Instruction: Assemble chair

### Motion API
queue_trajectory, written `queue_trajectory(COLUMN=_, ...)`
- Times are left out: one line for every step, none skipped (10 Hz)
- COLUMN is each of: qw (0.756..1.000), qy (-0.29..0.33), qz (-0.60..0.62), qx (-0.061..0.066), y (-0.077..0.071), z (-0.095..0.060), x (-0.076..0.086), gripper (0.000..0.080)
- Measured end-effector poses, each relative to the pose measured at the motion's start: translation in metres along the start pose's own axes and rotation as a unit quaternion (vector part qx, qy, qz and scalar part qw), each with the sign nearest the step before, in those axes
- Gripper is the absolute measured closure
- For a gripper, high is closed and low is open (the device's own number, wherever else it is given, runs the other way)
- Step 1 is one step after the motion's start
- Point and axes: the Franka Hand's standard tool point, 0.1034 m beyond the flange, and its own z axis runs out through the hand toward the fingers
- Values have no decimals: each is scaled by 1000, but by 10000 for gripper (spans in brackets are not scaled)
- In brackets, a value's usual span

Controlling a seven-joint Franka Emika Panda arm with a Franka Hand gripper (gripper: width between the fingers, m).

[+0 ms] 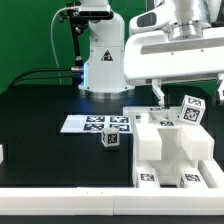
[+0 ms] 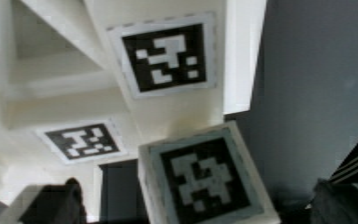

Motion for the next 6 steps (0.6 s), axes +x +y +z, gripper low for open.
queue_trajectory(qw=1000, qy=-23, qz=5, qx=3, y=-2, z=-1, x=-4, gripper=151)
queue_trajectory(qw=998, qy=-56, qz=10, qx=9, y=-3, z=-9, x=0, gripper=151)
queue_trajectory(qw=998, qy=-65, qz=18, qx=11, y=2, z=-20, x=11, gripper=151)
queue_trajectory(qw=994, qy=-107, qz=25, qx=17, y=4, z=-27, x=10, gripper=151)
queue_trajectory(qw=987, qy=-158, qz=33, qx=22, y=0, z=-35, x=15, gripper=151)
queue_trajectory(qw=982, qy=-187, qz=35, qx=17, y=-4, z=-36, x=23, gripper=151)
